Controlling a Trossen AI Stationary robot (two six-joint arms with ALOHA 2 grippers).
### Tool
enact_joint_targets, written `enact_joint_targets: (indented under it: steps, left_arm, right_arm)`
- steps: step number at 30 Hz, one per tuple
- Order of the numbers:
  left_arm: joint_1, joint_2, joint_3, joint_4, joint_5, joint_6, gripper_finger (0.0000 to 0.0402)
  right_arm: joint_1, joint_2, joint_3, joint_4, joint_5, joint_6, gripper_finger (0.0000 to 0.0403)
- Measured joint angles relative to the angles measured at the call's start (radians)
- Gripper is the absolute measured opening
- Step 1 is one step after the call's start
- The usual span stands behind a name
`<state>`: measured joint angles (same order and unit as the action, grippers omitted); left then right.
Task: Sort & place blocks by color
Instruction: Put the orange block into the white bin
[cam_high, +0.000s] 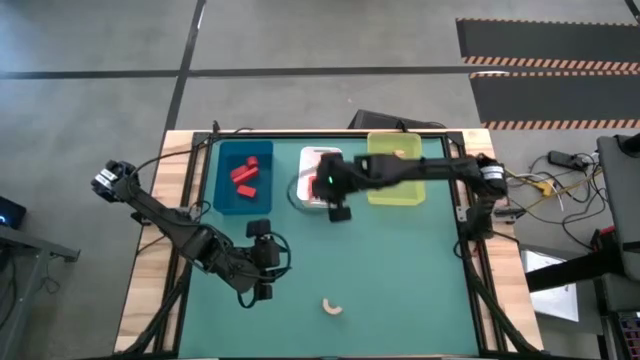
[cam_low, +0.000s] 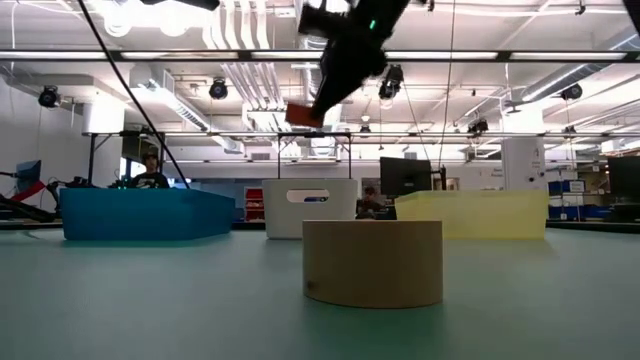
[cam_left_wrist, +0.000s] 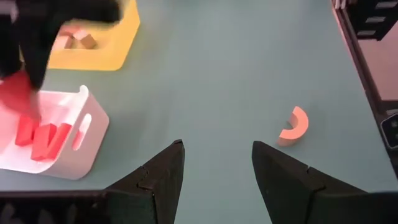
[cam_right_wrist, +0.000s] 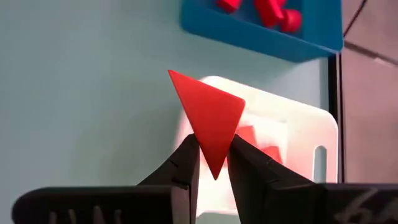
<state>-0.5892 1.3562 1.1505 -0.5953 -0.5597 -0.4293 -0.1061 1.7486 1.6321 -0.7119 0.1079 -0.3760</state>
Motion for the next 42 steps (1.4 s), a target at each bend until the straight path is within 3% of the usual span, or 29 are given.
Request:
enact_joint_targets:
  steps: [7, 12, 24, 34, 42]
  left_arm:
    - [0.0, -0.042, 0.0, -0.063, -0.055, 0.001, 0.0173]
    - [0.0, -0.063, 0.0, -0.085, -0.091, 0.001, 0.0173]
    - [0.0, -0.08, -0.007, -0.104, -0.105, 0.017, 0.0173]
    - [0.0, -0.081, -0.046, -0.092, -0.105, 0.015, 0.0173]
    - [0.0, -0.081, -0.049, -0.093, -0.105, -0.009, 0.0173]
  right_arm:
    - [-0.219, 0.138, 0.048, 0.093, -0.136, -0.001, 0.0058]
    - [-0.29, 0.27, 0.13, 0.06, -0.183, -0.014, 0.0058]
    - [-0.307, 0.467, 0.37, -0.114, -0.187, -0.025, 0.0058]
    - [-0.307, 0.489, 0.399, -0.141, -0.187, -0.018, 0.006]
    - [-0.307, 0.489, 0.407, -0.148, -0.187, -0.017, 0.0115]
